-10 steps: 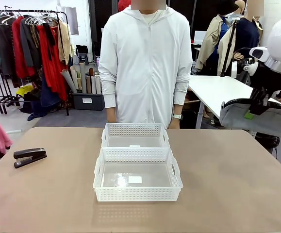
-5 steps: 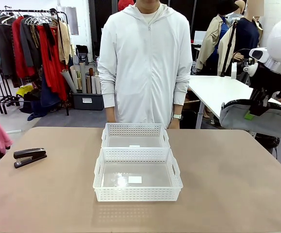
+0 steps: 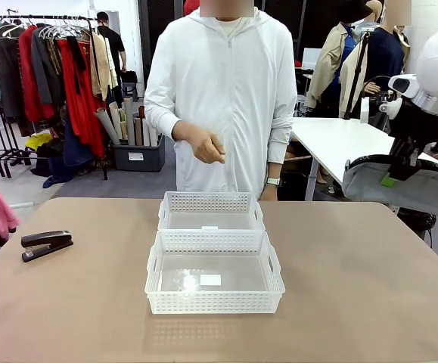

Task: Distribute items into two baskets.
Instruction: Move the picked Pencil pouch towards the Organizing basket indicated by the person, stopping as directed.

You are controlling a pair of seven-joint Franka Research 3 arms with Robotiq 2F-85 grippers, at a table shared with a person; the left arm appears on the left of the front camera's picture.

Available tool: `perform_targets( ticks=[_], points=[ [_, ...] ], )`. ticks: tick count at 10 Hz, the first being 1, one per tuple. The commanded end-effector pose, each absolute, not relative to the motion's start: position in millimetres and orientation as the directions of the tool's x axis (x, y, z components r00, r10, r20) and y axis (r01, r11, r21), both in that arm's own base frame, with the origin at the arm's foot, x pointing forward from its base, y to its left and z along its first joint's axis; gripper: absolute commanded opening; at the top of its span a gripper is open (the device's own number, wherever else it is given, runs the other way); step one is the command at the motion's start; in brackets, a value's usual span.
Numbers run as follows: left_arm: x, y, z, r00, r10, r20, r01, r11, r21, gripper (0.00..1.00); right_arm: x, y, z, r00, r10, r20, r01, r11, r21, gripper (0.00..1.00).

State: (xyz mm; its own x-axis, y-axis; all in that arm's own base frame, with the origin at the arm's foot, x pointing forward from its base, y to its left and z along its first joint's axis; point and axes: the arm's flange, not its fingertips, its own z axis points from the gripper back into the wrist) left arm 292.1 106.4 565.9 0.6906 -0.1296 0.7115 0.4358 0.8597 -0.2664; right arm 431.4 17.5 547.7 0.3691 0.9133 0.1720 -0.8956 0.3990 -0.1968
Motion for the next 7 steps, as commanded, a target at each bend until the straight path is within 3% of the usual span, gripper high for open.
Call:
perform_targets(
  ticks=[1,7],
  points=[
    [291.8,105.5,565.9,0.689,-0.13,0.713,0.439,0.858,-0.267,1.0,430.3,18.3,547.7,0.383,0.906,0.178,-0.887,0.415,-0.205,0.0],
    [291.8,105.5,565.9,0.689,-0.13,0.713,0.439,0.858,-0.267,1.0,430.3,18.3,547.7,0.383,0.906,0.178,-0.887,0.415,-0.205,0.0]
  ],
)
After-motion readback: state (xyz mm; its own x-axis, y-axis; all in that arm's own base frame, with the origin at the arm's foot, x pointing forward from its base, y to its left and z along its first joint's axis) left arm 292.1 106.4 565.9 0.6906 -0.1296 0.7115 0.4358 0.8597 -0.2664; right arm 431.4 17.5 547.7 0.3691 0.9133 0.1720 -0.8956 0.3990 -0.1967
